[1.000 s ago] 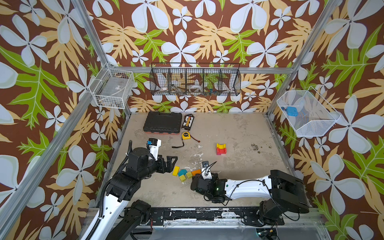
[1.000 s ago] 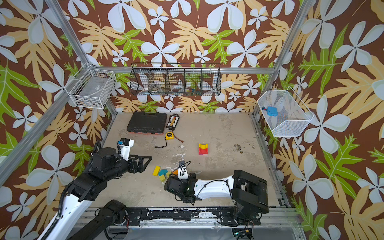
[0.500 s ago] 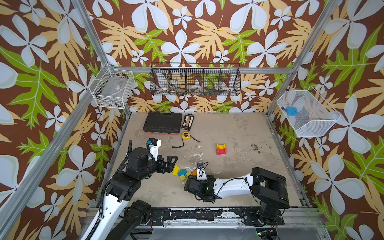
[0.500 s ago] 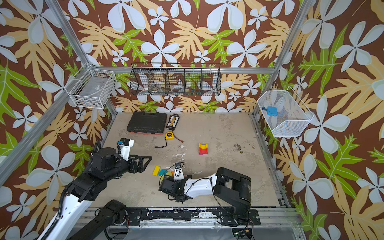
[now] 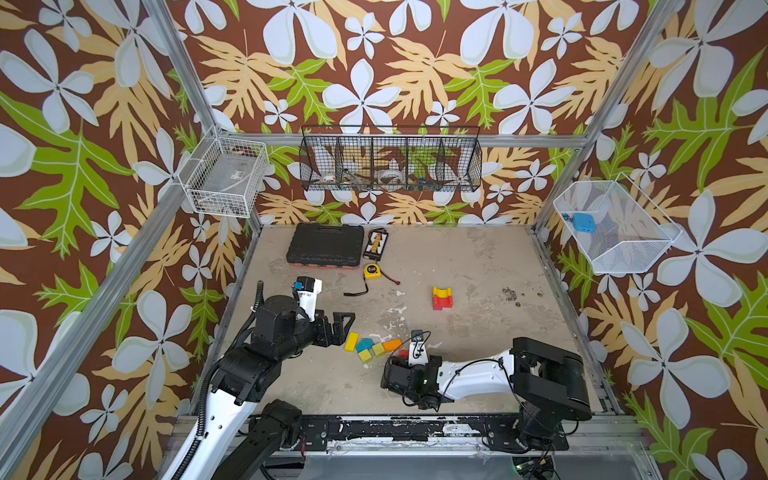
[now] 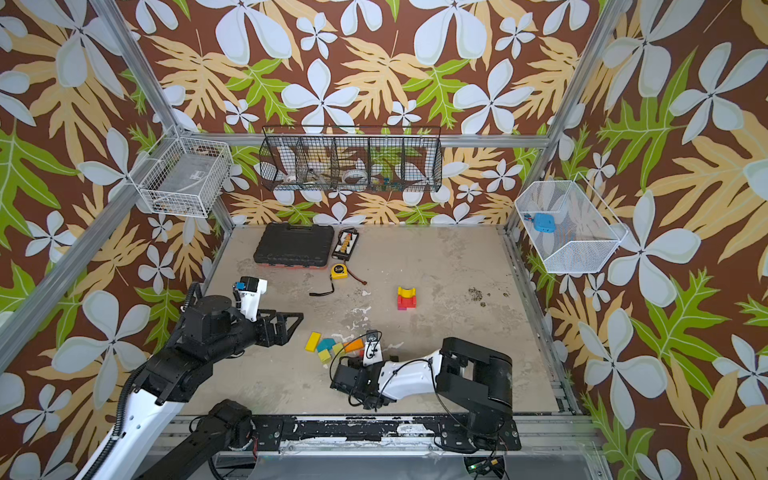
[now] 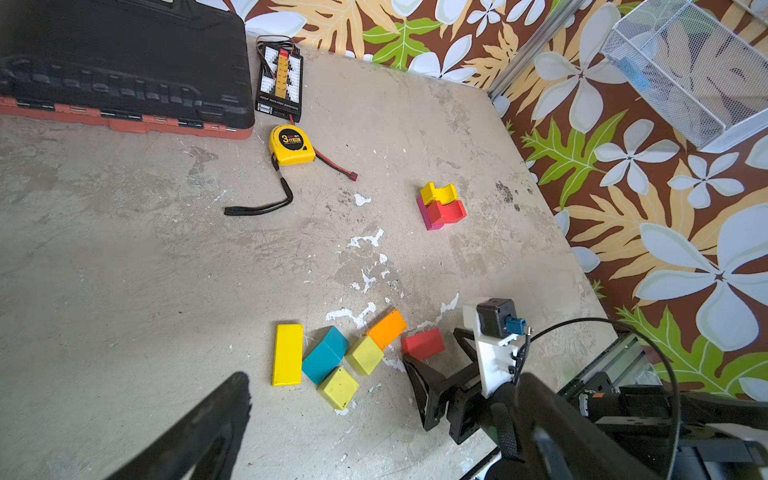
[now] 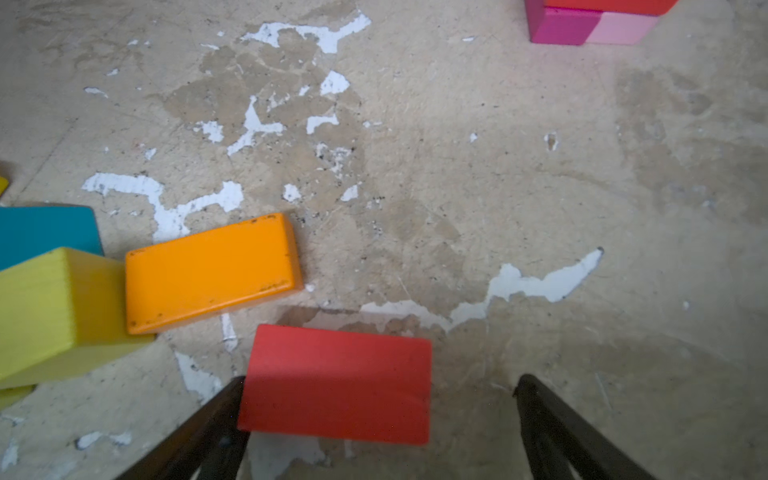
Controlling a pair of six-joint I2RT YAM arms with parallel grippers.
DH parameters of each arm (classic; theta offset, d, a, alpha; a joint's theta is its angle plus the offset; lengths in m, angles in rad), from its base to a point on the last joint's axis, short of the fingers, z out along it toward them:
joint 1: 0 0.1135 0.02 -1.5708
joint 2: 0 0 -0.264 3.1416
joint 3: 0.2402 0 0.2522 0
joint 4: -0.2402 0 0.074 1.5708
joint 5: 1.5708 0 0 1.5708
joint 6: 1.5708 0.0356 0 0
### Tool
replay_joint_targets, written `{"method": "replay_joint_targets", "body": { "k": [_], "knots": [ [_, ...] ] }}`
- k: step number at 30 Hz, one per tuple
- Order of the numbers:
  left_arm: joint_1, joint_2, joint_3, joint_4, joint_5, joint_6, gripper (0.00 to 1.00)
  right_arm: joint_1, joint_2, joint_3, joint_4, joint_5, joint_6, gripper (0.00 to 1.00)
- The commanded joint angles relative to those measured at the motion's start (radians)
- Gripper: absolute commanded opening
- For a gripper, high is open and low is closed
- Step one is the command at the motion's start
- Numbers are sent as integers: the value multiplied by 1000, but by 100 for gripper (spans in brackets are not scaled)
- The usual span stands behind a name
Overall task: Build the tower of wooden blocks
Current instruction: 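Lower the right gripper and close it on the red rectangular block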
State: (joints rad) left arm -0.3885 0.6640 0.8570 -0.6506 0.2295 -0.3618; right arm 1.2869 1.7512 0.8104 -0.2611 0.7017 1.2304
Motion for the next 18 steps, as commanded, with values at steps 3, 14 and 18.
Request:
{"method": "replay_joint_targets", "body": {
  "k": [3,14,18],
  "knots": [
    [-1,-1,2,13,-4,1,100,0,-24,-45,-47,3,46,95],
    [-1,-2,2,13,-4,1,100,0,-5,-39,-16,-8,14,90],
    [-1,-3,2,13,-4,1,100,-1,13,-29,-3,-13,-2,89]
  ]
}}
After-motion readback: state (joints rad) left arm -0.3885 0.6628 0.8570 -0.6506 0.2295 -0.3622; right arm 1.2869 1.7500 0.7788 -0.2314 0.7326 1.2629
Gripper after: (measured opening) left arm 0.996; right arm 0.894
